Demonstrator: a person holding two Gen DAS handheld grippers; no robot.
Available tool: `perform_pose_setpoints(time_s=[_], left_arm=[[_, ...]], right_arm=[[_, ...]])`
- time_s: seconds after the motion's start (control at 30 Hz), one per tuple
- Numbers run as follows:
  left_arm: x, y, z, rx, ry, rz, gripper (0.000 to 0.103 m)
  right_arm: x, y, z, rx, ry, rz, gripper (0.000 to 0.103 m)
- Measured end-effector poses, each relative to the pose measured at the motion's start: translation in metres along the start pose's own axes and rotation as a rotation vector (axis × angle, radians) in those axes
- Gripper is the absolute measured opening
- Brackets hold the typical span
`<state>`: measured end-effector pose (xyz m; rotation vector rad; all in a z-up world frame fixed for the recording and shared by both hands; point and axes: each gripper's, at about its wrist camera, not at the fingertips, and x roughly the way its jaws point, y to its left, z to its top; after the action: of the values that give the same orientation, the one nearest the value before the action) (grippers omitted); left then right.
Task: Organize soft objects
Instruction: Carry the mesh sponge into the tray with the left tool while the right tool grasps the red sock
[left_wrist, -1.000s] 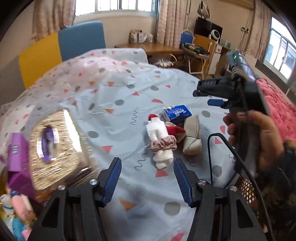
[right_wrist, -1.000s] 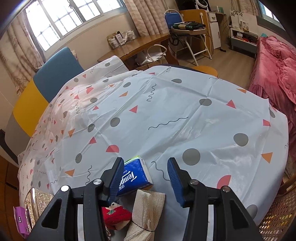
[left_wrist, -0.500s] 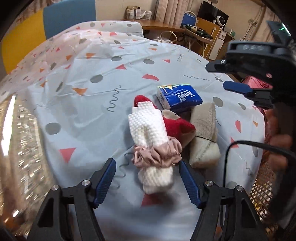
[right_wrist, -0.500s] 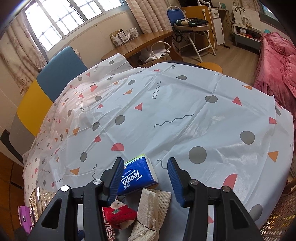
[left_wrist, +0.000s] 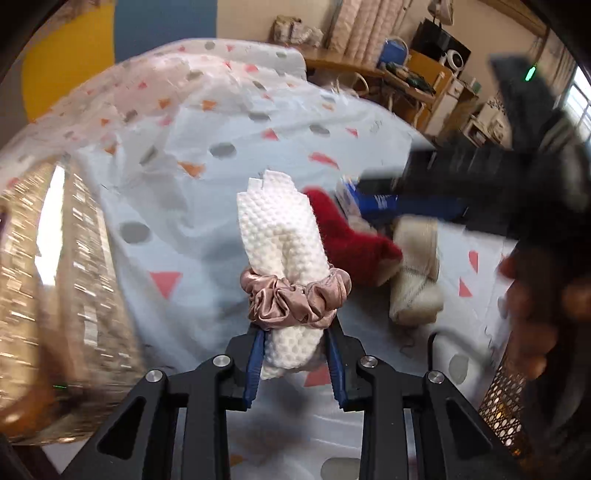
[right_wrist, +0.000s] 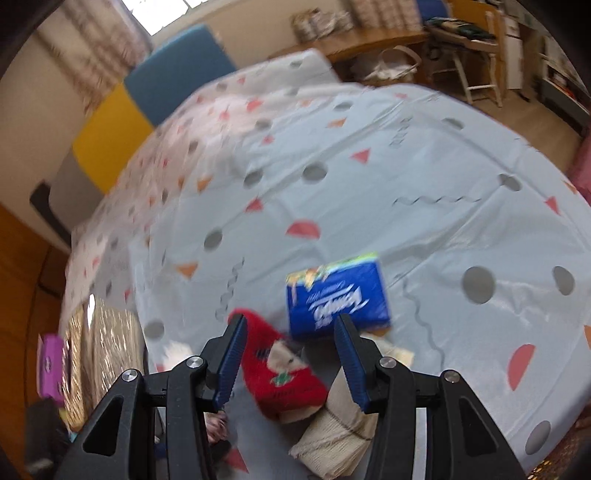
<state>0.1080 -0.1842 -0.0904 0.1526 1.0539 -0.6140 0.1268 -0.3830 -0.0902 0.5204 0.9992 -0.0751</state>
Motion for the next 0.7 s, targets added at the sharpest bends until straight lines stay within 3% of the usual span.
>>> perform_pose_setpoints(time_s=[0.2,0.37,0.43,0.5,0.7], left_arm=[[-0.038,0.012,0.029,-0.044,-0.086,0.005,0.031],[-0.062,0.037,0.066,-0.108,-0.159,0.035,0.031],[-0.072,0.056,0.081,-0.153,-0.182,0.042,0.031],[-0.084,0.072,0.091,-0.175,-0.208,0.066,0.031],[-0.126,0.147,0.108,-0.294,-0.295,0.175,0.031]], right_arm=[[0.024,0.022,-0.012,-0.125,0.121,-0.001,0.049],[0.039,0.043,-0.023,-0.284,0.135,-0.140,0.050],[0.043,0.044,-0.027,-0.322,0.146,-0.167,0.048],[0.046,0.049,-0.032,-0.372,0.138,-0.223,0.036],[0.045,0.049,-0.034,-0.383,0.138,-0.233,0.035]])
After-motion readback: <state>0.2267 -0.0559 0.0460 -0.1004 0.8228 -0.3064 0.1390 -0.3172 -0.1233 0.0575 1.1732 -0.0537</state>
